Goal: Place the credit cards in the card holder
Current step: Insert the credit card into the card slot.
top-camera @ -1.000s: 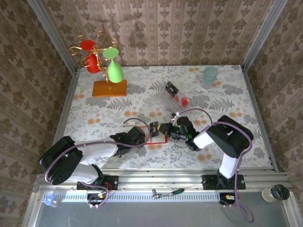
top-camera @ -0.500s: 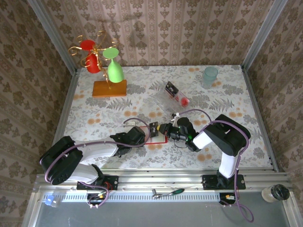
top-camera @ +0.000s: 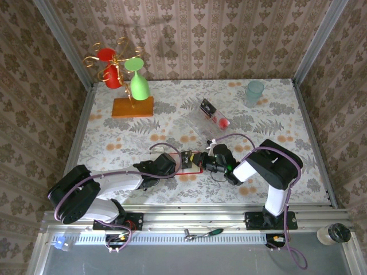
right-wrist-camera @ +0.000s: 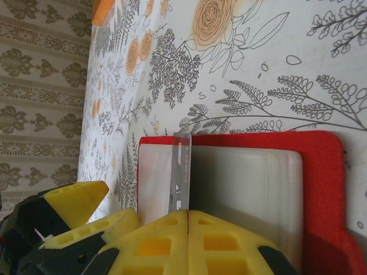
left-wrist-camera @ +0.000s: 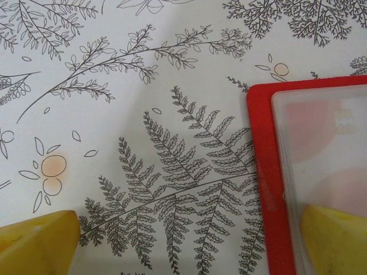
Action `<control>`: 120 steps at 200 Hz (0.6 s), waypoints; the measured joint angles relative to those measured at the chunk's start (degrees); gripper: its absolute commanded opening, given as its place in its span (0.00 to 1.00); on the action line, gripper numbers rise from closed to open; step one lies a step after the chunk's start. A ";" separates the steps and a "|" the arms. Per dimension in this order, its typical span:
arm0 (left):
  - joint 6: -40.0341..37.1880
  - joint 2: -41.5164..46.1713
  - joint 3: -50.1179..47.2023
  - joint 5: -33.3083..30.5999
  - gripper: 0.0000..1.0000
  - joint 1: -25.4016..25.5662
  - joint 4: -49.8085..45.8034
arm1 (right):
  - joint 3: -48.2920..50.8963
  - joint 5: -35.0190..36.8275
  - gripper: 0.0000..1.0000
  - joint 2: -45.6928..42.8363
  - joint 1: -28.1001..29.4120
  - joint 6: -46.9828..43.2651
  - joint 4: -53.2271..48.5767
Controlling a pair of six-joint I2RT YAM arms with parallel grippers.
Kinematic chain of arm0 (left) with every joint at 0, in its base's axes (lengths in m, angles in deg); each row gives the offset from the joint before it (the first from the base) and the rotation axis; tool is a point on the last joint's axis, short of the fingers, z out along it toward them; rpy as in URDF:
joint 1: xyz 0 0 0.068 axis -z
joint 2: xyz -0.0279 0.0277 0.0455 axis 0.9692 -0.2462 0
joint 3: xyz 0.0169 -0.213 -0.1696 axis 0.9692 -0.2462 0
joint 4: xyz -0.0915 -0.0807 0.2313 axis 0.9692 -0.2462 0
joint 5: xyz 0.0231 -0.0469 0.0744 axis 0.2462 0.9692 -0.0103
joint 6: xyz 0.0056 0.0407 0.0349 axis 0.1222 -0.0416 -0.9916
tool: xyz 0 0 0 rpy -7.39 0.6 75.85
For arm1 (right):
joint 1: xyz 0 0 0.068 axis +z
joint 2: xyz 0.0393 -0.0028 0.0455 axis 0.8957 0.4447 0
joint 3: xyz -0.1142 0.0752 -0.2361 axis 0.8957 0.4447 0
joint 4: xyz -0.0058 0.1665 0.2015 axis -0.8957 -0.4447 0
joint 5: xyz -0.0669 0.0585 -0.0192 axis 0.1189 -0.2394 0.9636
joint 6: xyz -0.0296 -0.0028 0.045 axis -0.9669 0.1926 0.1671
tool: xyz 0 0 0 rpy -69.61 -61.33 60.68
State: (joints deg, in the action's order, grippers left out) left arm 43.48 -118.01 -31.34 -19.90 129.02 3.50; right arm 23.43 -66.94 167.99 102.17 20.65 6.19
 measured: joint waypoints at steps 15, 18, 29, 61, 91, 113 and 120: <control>-0.02 0.07 0.04 -0.02 1.00 0.00 -0.17 | 0.00 0.02 0.00 0.02 0.07 0.00 0.00; -0.04 0.13 0.07 0.00 1.00 0.00 -0.26 | 0.00 0.02 0.00 0.02 0.07 0.00 0.00; -0.13 0.35 0.17 -0.02 1.00 0.00 -0.66 | 0.00 0.02 0.00 0.02 0.11 0.00 0.00; -1.60 1.31 1.90 -0.02 1.00 0.00 -2.58 | 0.07 0.02 0.00 0.02 0.37 0.00 0.00; -2.84 1.36 4.26 0.02 1.00 0.00 -2.56 | 0.48 0.02 0.00 0.02 0.39 0.00 0.02; -3.08 -0.09 4.55 0.04 1.00 0.00 -2.16 | 0.63 0.02 0.00 0.02 0.39 0.00 0.04; -3.08 -0.79 4.52 0.04 1.00 0.00 -2.12 | 0.63 0.02 0.00 0.02 0.39 0.02 0.04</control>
State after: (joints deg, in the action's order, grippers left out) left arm 40.39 -118.80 -26.81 -19.85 129.02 1.38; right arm 24.07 -66.92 168.01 102.56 20.68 6.24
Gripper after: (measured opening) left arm 0.999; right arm 0.064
